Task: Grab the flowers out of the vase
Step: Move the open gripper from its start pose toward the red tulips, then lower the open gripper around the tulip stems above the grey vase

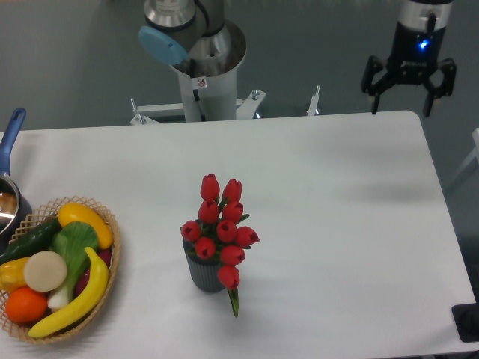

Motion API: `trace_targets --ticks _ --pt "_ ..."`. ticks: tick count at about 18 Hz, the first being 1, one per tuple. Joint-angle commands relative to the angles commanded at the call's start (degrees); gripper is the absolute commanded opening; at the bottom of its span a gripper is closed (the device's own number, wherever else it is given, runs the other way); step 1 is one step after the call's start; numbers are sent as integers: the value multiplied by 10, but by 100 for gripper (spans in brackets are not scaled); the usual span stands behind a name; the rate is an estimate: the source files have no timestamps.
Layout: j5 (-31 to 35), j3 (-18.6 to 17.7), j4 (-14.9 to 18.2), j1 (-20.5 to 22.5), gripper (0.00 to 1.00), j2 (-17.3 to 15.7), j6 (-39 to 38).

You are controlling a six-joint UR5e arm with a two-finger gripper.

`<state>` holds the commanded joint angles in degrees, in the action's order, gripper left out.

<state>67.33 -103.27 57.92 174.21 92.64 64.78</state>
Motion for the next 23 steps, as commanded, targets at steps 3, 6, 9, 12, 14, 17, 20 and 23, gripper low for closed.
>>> trace_targets --ticks 3,6,9,12,14,17,20,23 --pt "-8 1 -3 -33 100 -1 0" --pt "-40 -8 -10 -63 100 1 6" --pt "-105 -18 -20 -82 100 8 32" --pt "-131 -30 -20 -105 100 13 61" --pt "-134 -40 -20 -128 100 24 84" --pt "-157 -78 -23 -132 100 18 114" --pt "-228 -84 -23 -134 100 21 137" --pt "-294 -83 -23 -134 100 26 138"
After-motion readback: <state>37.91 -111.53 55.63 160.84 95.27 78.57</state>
